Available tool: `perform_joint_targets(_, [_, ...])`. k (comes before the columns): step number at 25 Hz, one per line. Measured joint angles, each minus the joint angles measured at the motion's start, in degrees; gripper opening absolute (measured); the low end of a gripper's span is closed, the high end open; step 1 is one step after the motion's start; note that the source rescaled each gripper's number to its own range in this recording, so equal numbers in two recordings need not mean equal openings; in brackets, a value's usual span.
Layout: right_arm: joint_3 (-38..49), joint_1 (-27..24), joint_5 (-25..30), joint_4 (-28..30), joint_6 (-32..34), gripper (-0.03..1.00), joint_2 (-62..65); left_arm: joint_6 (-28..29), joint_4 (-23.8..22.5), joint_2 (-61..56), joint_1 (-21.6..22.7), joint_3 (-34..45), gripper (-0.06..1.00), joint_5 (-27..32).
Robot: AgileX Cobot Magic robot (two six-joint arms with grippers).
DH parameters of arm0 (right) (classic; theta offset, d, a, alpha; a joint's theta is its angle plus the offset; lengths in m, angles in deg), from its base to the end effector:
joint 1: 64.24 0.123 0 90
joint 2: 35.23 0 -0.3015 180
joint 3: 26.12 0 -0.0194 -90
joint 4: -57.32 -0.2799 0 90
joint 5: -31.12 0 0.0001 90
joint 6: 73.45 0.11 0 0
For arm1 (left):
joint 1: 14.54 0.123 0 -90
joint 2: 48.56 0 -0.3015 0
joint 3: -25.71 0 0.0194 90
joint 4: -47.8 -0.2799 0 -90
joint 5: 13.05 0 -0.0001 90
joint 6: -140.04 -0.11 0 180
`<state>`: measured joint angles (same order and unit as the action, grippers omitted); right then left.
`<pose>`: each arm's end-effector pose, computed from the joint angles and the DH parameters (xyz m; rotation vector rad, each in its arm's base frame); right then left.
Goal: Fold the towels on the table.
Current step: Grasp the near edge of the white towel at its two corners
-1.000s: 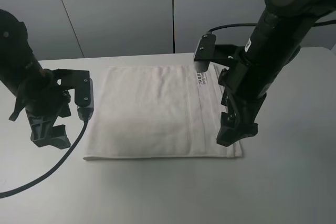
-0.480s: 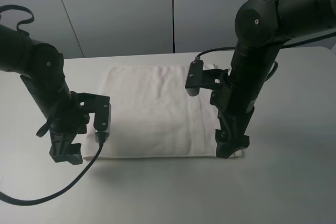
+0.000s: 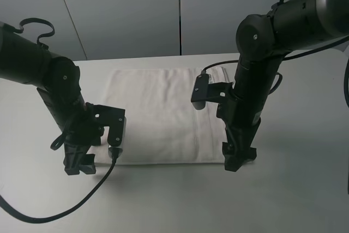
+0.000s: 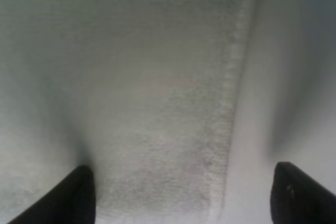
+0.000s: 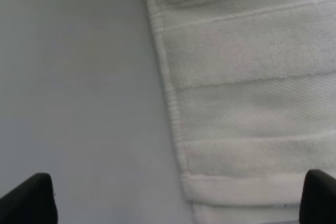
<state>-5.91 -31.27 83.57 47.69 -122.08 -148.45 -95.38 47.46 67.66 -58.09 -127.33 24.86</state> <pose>0.2647 0.1891 0.1132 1.8638 -2.4145 -0.2149 0.2281 -0.2163 0.0711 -2.3785 -2.0228 -0.0025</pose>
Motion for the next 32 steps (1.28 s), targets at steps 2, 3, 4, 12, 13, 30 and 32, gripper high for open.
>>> perform_joint_targets(2, [0.0, 0.0, 0.21, 0.0, 0.0, 1.0, 0.0, -0.11, 0.0, 0.51, -0.22, 0.0, 0.85, 0.39])
perform_joint_targets(3, [0.0, 0.0, 0.21, 0.0, 0.0, 1.0, 0.0, -0.11, 0.0, 0.64, -0.22, -0.1, 0.85, 0.39])
perform_joint_targets(4, [0.11, 0.0, 0.21, 0.0, -0.35, 1.0, -0.11, -0.11, 0.0, 0.76, -0.26, -0.1, 0.85, 0.39])
perform_joint_targets(12, [3.32, 0.11, -4.46, 3.08, -1.02, 1.0, -0.34, -0.11, 0.0, 0.87, -0.35, -0.1, 0.85, 0.39])
perform_joint_targets(13, [3.32, 0.11, -4.9, 3.47, -0.77, 1.0, -0.34, -0.11, 0.0, 0.87, -0.35, -0.1, 0.85, 0.39])
perform_joint_targets(30, [6.54, 0.11, -11.89, 10.51, -1.39, 1.0, -0.51, -0.11, 0.0, 0.87, -0.35, -0.1, 0.85, -0.94])
perform_joint_targets(32, [6.73, 0.11, -12.31, 10.51, -2.2, 1.0, -0.89, -0.11, 0.0, 0.87, -0.35, -0.1, 0.85, -1.16])
